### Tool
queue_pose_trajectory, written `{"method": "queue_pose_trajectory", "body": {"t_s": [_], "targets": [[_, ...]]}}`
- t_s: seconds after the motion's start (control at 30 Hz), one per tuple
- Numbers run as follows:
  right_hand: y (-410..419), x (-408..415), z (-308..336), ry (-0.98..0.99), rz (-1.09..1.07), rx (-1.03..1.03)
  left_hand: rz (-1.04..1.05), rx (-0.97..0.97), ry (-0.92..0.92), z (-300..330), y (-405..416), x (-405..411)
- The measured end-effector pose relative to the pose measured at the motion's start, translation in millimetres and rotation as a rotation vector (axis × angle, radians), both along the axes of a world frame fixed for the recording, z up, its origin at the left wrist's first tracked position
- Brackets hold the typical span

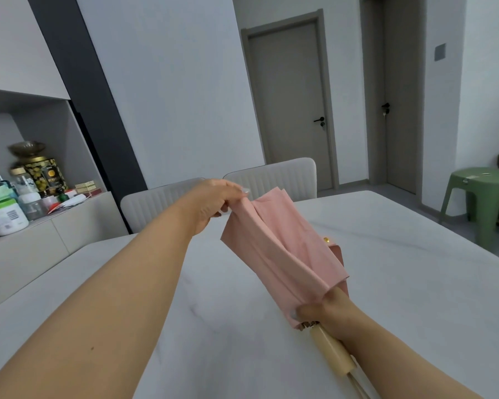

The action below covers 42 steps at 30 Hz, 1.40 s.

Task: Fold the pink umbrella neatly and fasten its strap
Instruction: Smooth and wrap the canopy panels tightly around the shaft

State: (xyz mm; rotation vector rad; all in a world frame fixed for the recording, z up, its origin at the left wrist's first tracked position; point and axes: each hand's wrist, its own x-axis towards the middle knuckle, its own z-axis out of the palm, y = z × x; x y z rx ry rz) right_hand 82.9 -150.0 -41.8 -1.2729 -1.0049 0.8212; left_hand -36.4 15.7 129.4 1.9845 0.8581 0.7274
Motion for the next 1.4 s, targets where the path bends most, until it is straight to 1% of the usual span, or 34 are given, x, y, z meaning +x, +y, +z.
{"method": "queue_pose_trajectory", "body": {"t_s": [0.07, 0.17, 0.23, 0.27, 0.33, 0.4, 0.5, 0.57, 0.63, 0.73, 0.8, 0.9, 1.07, 1.2, 1.27, 1.4], "targets": [[-2, -1, 2, 0.007, 0.001, 0.022, -0.014, -0.006, 0.038, 0, 0, -1], [-4, -1, 6, 0.017, 0.001, 0.065, 0.026, -0.066, -0.071, -4, -1, 0], [0, 1, 1, 0.019, 0.002, 0.023, 0.092, -0.072, -0.138, -8, -3, 3], [3, 3, -3, 0.022, -0.004, -0.01, 0.127, -0.054, -0.151, -10, -5, 5], [9, 6, -8, 0.024, -0.006, -0.072, 0.207, 0.052, -0.13, -14, -10, 6], [13, 9, -13, 0.031, -0.011, -0.089, 0.233, 0.194, -0.042, -19, -23, 6], [14, 12, -14, 0.031, -0.007, -0.067, 0.107, 0.316, 0.139, -33, -54, 9], [13, 12, -11, 0.031, 0.007, -0.062, 0.007, 0.307, 0.262, -44, -74, 12], [12, 11, -8, 0.086, 0.038, -0.017, -0.028, 0.243, 0.34, -55, -83, 12], [13, 11, -8, 0.163, 0.127, 0.071, 0.002, 0.121, 0.253, -69, -80, 7], [15, 12, -11, 0.218, 0.163, 0.095, 0.051, 0.033, 0.134, -78, -72, 1], [16, 13, -13, 0.298, 0.227, 0.133, 0.051, -0.096, -0.038, -91, -63, -8], [18, 14, -12, 0.447, 0.201, 0.106, 0.03, -0.146, -0.125, -113, -71, -20], [18, 15, -11, 0.618, 0.146, 0.072, 0.066, -0.2, -0.274, -126, -70, -30], [17, 14, -10, 0.639, 0.129, 0.084, 0.055, -0.226, -0.305, -132, -73, -29], [12, 14, -6, 0.62, 0.107, 0.102, 0.031, -0.229, -0.278, -149, -81, -22]]}}
